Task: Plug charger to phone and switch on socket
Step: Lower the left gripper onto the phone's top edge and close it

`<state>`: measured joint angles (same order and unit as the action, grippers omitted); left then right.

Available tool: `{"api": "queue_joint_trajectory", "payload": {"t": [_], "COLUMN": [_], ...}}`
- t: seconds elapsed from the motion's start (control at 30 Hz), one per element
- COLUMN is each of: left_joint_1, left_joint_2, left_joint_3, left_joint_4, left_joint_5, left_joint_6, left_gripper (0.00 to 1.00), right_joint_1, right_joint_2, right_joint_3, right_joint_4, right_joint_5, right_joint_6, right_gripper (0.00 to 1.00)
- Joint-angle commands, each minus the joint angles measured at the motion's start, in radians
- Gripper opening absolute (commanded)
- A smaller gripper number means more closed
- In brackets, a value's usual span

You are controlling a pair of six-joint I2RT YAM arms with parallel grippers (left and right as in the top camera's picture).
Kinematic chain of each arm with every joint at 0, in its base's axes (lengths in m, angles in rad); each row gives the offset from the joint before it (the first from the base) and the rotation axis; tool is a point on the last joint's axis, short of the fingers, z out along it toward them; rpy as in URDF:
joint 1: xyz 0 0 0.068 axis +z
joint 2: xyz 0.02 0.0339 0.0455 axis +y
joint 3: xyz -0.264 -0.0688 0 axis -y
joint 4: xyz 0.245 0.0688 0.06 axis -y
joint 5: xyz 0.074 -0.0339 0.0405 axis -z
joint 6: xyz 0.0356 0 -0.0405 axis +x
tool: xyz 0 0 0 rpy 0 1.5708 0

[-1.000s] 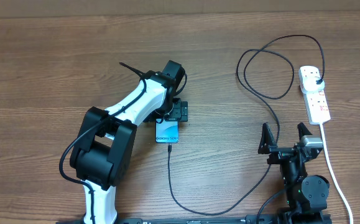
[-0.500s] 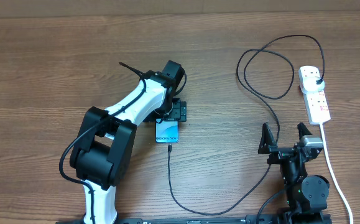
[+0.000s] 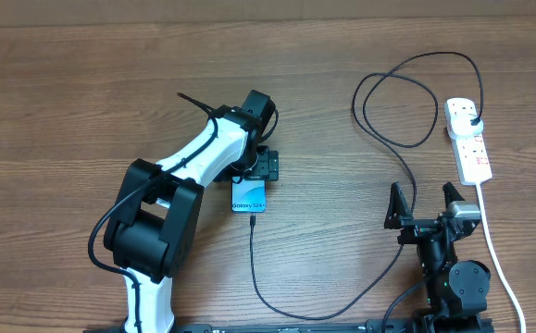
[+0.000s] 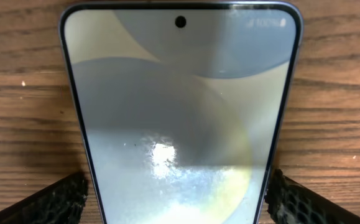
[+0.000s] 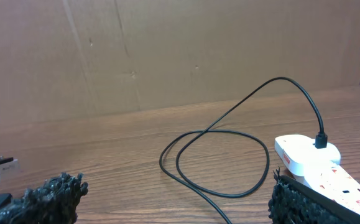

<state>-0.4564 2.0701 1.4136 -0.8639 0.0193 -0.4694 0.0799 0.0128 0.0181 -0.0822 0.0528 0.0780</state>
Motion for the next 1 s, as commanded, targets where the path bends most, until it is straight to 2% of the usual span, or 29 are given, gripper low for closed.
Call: {"api": "queue_joint_trajectory", "payload": {"t": [0.0, 0.5, 0.67, 0.83, 0.97], "left_joint_1": [0.004, 0.005, 0.005, 0.005, 0.005], "left_joint_2": [0.079, 0.079, 0.079, 0.078, 0.078], "left_joint_3": [-0.047, -0.045, -0.045, -0.032, -0.003], "left_joint_4": [0.055, 0.054, 0.054, 0.033, 0.000], "left_joint_5": [0.060, 0.059, 0.060, 0.060, 0.060], "left_joint_6": [0.002, 0.028, 0.029, 0.064, 0.105], "left_gripper": [0.94, 0.85, 0.78, 0.77, 0.63], "right_joint_1": [0.003, 0.003, 0.003, 0.003, 0.003], "right_joint_2": [-0.010, -0.010, -0.010, -0.010, -0.010], "right_joint_3": [-0.010, -0.010, -0.010, -0.010, -0.010], "right_joint_4": [0.003, 0.002, 0.002, 0.002, 0.002], "right_joint_5": [0.009, 0.009, 0.009, 0.009, 0.009], "right_joint_6": [-0.001, -0.001, -0.001, -0.001, -0.001], "right_gripper": [1.00, 1.00, 1.00, 1.00, 1.00]}}
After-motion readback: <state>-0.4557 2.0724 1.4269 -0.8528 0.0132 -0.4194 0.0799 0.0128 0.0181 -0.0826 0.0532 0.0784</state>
